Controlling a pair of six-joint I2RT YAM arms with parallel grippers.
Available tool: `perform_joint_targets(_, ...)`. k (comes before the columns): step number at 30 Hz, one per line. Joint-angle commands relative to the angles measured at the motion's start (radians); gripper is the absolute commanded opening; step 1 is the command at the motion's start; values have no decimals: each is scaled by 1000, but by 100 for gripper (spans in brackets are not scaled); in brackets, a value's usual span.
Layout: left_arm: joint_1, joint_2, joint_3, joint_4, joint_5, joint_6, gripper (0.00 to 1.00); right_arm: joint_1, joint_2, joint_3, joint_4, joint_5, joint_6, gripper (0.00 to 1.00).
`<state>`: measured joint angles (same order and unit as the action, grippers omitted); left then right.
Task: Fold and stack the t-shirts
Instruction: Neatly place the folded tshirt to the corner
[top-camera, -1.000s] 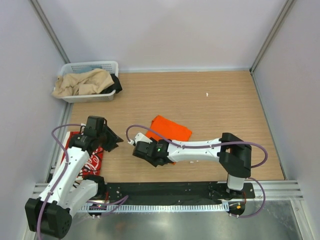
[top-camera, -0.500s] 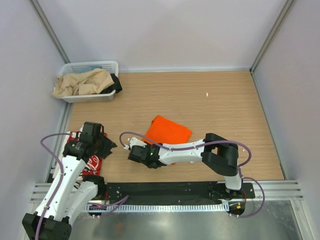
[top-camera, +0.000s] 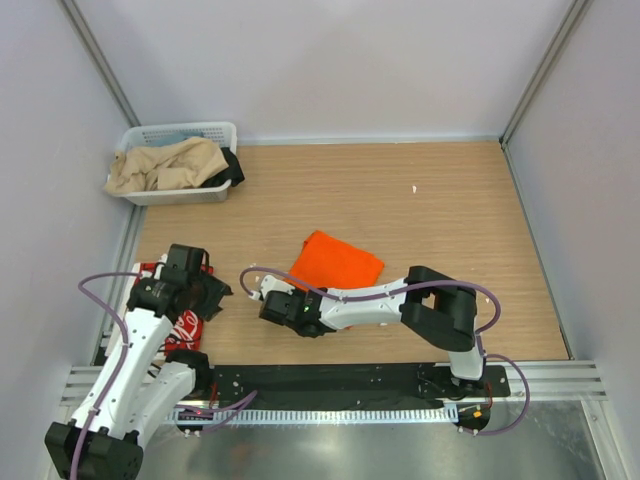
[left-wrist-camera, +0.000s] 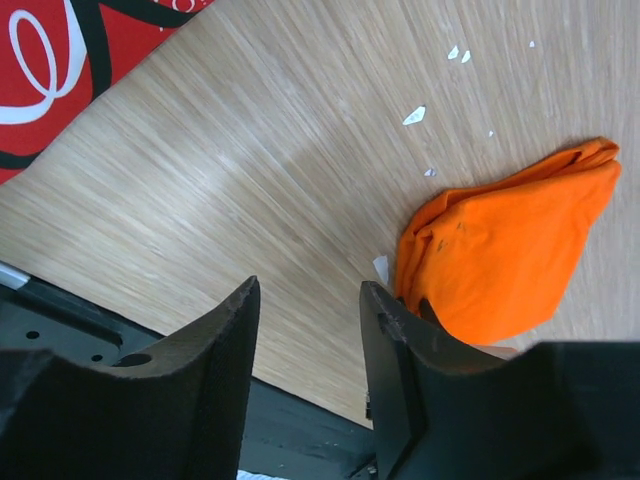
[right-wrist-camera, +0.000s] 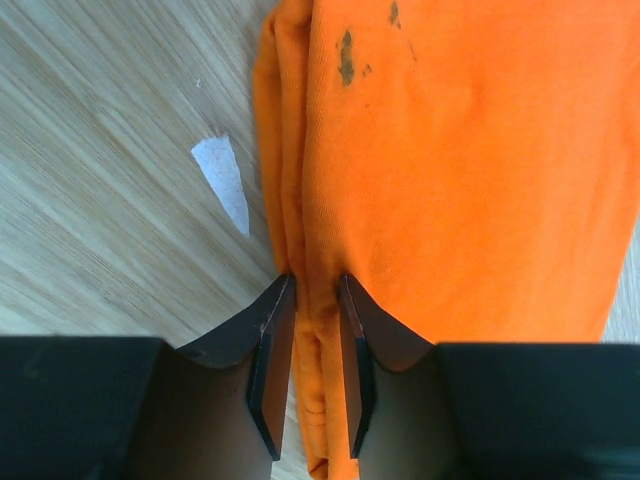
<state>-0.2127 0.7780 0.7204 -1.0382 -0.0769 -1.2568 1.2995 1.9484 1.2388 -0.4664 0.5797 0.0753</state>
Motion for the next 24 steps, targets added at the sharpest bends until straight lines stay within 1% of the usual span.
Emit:
perform_joint_targets(1,7,-11,7,-10,-24,-72,47,-5,-8,-36,70,8,-17,30)
perform_joint_targets(2,9,-19,-2,-8,-23,-97,52,-5,-8,-41,80,8,-19,29)
perform_joint_targets(3,9,-34,-7,-5,-24,-111,55,-5,-5,-45,87,15,-20,28)
perform_joint_targets(4,7,-39,-13,6,-21,-122,56,-5,-2,-50,90,17,-22,25)
perform_joint_targets(6,10,-43,-19,13,-18,-147,58,-8,0,-58,100,23,-26,20)
perform_joint_targets(10,10,-20,-33,55,20,-133,61,-31,-19,-81,109,5,-26,11)
perform_joint_targets(11,12,-14,-41,70,49,-118,67,-38,-38,-82,106,-1,-26,10)
perform_joint_targets(13,12,1,-59,150,90,-104,73,-60,-68,-90,107,-39,-25,5)
perform_joint_targets(14,10,6,-91,196,162,-99,74,-68,-98,-93,112,-56,-25,3)
perform_joint_targets(15,12,9,-110,296,192,-101,74,-77,-114,-101,117,-85,-26,2)
perform_joint_targets(18,10,36,-165,450,276,-128,75,-108,-158,-119,127,-173,-31,1)
perform_joint_targets(20,12,64,-165,489,287,-119,78,-126,-178,-127,133,-226,-38,1)
perform_joint_targets(24,9,144,-174,608,359,-99,81,-157,-212,-119,115,-294,-35,1)
